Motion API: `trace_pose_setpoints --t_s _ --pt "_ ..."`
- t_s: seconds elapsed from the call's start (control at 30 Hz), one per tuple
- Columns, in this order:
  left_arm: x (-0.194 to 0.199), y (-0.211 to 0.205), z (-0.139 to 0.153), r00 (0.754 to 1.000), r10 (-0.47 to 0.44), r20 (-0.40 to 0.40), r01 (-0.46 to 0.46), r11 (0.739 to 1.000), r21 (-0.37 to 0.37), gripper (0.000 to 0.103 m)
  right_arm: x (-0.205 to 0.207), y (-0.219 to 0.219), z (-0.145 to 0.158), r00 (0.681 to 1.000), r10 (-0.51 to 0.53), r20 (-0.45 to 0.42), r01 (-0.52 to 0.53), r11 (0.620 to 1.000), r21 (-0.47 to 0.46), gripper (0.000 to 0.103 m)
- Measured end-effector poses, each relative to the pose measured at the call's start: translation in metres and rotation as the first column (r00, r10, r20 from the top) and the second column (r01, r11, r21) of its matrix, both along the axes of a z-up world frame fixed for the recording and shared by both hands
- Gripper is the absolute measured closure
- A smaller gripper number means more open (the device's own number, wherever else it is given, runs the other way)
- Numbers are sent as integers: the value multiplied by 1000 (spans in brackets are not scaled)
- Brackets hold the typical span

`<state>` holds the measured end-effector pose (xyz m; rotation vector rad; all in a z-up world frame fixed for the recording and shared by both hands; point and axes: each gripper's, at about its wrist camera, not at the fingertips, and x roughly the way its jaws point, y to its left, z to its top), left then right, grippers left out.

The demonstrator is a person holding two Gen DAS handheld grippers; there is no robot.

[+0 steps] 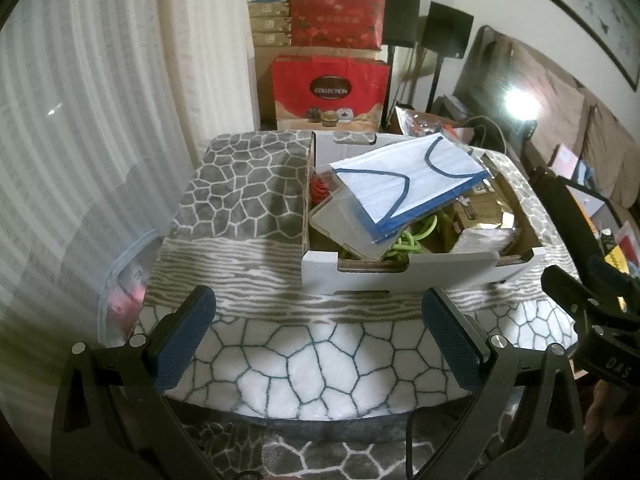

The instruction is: Organize objects

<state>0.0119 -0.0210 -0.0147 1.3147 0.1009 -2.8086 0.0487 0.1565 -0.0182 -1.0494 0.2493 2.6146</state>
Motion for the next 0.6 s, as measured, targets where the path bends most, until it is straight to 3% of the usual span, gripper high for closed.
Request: trace_pose_setpoints --t_s 0.6 --pt "-1 1 1 1000 -3 0 3 1000 -1 0 0 -2 3 1000 12 -6 -12 1000 -3 1"
